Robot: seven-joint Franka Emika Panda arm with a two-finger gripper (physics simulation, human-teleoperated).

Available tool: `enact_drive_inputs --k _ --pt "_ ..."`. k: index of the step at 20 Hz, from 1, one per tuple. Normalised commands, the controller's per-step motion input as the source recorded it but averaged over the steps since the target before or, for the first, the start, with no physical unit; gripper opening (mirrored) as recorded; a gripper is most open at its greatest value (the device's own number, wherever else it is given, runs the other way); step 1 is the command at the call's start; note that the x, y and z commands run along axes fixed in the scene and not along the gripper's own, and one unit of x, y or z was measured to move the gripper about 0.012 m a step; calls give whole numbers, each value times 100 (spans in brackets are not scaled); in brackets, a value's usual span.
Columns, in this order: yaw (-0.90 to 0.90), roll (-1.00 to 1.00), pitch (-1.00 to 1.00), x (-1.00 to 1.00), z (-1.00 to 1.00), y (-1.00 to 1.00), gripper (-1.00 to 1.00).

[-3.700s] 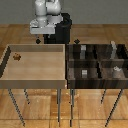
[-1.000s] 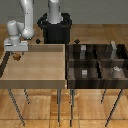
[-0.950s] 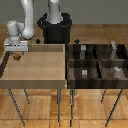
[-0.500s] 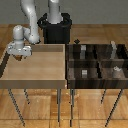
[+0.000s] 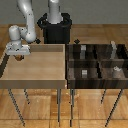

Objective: Place the loaf of bread into the appropriate compartment.

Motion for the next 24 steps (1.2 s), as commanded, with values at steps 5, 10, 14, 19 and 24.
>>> enact_drive_inputs --k 5,10,14,19,24 --pt "0 0 0 0 100 0 -100" --pt "0 0 0 0 100 0 -100" --pt "0 0 0 0 25 56 -100" --pt "0 0 0 0 0 100 -100" --pt "0 0 0 0 0 100 -100"
